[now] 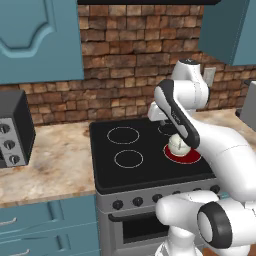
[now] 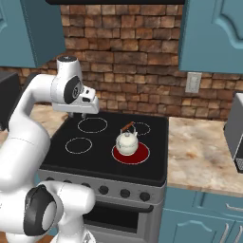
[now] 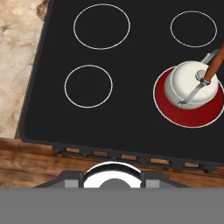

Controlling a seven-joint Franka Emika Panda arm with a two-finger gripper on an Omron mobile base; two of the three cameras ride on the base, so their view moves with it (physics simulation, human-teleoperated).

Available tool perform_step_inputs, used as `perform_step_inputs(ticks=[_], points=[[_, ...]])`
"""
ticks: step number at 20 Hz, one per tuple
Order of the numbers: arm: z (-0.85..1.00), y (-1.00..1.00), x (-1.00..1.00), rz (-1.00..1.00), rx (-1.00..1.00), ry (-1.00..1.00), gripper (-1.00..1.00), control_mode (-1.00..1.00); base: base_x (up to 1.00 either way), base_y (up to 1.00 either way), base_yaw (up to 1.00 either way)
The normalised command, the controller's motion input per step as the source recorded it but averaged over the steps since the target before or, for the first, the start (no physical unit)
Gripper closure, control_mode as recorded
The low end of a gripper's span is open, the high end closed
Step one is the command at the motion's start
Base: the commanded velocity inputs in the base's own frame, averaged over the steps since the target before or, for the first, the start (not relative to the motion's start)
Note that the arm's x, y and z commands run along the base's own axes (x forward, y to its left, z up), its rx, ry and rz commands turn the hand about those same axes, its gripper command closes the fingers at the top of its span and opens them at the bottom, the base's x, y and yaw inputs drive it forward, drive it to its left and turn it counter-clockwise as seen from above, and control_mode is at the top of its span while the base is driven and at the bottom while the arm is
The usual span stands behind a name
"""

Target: The kettle is done boiling. Turn off the stove, then wait for 300 timesteps before moving the kettle to the dining table.

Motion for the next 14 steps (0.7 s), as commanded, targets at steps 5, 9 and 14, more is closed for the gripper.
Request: perform_step_inputs(ticks=[5,9,14], points=[[0.0,0.0,0.0,0.0,0.0,0.0,-1.0,1.0,0.0,0.03,0.0],[0.0,0.0,0.0,0.0,0.0,0.0,-1.0,1.0,0.0,0.1,0.0],[0.0,0.0,0.0,0.0,0.0,0.0,-1.0,1.0,0.0,0.47,-0.01]])
